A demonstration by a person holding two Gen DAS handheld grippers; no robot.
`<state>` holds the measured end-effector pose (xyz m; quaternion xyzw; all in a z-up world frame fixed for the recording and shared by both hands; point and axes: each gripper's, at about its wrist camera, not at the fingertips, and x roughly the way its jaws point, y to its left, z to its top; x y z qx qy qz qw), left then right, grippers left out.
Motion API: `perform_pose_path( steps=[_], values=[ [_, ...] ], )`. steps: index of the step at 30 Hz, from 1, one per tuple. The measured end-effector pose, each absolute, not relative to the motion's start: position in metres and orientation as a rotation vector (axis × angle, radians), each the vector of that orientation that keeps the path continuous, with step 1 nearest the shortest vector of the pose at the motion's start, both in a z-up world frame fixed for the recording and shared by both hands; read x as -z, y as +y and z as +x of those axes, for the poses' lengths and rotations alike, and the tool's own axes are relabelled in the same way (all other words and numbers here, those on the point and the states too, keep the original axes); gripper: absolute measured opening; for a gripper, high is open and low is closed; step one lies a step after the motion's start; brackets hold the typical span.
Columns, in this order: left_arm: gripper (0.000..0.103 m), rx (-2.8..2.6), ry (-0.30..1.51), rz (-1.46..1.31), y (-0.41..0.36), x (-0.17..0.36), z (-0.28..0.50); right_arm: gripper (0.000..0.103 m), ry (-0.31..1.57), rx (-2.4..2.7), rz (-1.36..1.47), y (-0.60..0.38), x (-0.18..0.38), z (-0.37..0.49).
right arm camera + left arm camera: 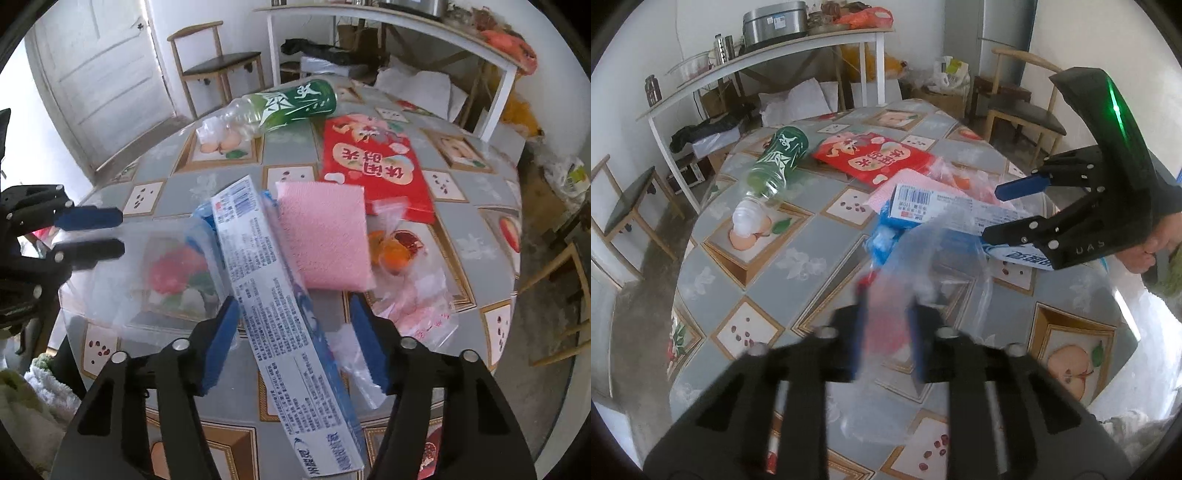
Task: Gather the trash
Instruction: 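Grasp the clear plastic container with the left gripper while the right gripper grasps the blue toothpaste box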
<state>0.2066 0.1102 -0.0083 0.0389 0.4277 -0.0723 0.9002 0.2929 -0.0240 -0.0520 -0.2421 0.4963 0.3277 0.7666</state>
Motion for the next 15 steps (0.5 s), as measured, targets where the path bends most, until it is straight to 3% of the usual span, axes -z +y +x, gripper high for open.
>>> perform_pose_path(
  steps=[2,7,8,9,10,15],
  values=[
    [0.005,0.148,0.896,0.044,0.115,0.009,0.205,0.041,1.085,-0.718,-0.519,-0.023,0.052,0.293],
    [0.002,0.110,0.916,-0.046,0.130,0.008,0.189,0.036,1.070,-0.688,-0.520,-0.024,0.049,0.288],
    [0.002,0.107,0.919,-0.065,0.133,0.008,0.186,0.020,1.077,-0.696,-0.494,-0.026,0.048,0.286],
    [0.002,0.102,0.922,-0.087,0.136,0.008,0.183,0.017,1.096,-0.705,-0.458,-0.029,0.046,0.287],
    [0.002,0.095,0.925,-0.116,0.141,0.008,0.178,0.006,1.102,-0.695,-0.441,-0.030,0.045,0.287],
    [0.002,0.073,0.948,-0.224,0.157,0.011,0.158,0.006,1.116,-0.673,-0.389,-0.042,0.035,0.277]
  ],
)
